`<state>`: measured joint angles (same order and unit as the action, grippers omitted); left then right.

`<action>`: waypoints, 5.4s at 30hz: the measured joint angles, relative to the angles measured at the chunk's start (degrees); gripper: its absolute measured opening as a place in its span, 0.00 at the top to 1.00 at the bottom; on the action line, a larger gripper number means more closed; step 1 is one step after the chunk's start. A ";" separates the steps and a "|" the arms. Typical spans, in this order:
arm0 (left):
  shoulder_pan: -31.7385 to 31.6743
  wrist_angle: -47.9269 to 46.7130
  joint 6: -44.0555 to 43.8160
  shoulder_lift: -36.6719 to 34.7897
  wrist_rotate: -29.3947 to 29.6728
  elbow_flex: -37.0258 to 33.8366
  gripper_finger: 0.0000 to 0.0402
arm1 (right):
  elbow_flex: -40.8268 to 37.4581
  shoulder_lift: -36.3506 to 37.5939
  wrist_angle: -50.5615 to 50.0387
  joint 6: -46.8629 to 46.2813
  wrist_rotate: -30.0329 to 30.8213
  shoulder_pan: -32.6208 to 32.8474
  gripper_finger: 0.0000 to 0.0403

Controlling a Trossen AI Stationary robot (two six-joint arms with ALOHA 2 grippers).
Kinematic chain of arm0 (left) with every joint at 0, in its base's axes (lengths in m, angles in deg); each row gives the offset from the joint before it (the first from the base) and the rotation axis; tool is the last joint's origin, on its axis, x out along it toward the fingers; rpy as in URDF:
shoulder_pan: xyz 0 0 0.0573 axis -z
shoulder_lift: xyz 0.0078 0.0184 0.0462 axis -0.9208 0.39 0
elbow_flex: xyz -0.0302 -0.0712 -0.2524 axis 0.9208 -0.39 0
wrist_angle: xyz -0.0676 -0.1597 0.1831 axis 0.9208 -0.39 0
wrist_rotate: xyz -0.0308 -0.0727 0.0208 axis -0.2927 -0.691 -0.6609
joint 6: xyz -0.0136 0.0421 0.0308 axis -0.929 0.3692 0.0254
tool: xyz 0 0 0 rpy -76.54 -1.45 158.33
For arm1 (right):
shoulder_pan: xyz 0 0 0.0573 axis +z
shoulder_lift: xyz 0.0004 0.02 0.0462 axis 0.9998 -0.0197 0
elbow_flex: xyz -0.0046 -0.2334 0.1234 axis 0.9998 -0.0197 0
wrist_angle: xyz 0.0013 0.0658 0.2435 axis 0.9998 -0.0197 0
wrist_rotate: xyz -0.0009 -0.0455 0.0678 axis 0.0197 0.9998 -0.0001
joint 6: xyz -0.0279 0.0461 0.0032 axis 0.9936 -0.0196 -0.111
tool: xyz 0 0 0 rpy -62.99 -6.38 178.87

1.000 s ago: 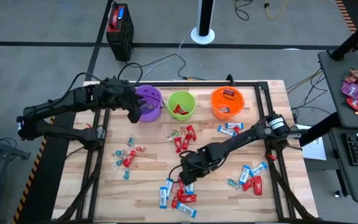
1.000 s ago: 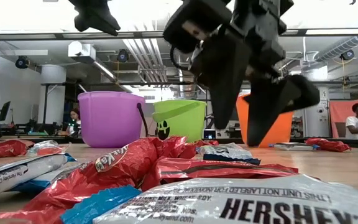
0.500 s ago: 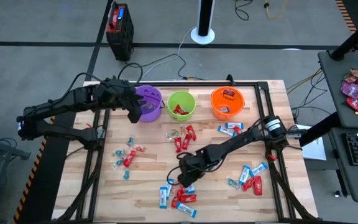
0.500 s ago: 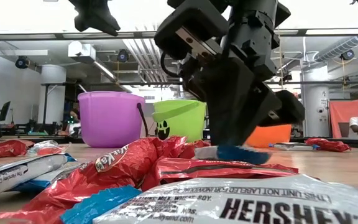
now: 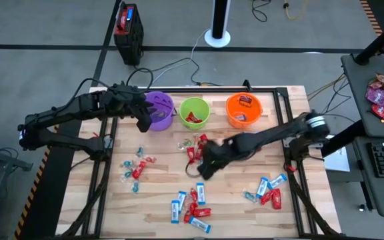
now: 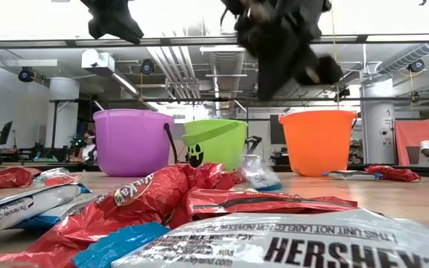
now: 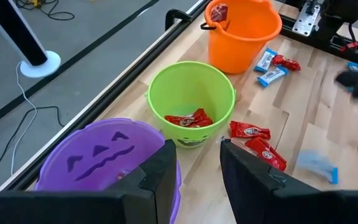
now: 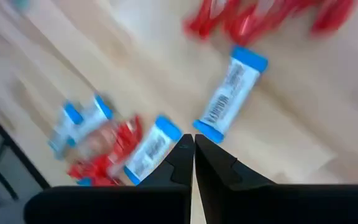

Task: Sort candy by brand, put in halloween buckets
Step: Put the white chocolate bar into the orange bucket, then put the red gummy candy into the purple bucket

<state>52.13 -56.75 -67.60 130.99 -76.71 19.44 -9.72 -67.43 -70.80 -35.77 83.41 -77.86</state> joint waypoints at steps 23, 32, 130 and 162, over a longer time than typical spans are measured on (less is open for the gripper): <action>0.57 -2.06 1.48 0.13 -1.40 0.00 0.73 | -0.98 -7.26 -2.28 10.31 -2.92 -5.73 0.65; 0.57 -2.38 1.55 0.17 -1.36 -0.24 0.73 | -0.68 -16.40 1.89 6.56 -6.27 -5.52 0.45; 18.43 -4.32 -20.46 1.03 -16.39 -26.20 0.53 | 15.87 -0.50 -26.97 58.30 -4.74 -52.31 0.56; 17.70 17.43 -8.46 17.87 -13.79 -34.27 0.97 | 15.87 -0.50 -23.67 59.16 -4.67 -52.29 0.56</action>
<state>69.83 -39.32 -76.07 148.86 -90.49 -14.83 6.15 -67.93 -94.47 23.40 78.74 -130.15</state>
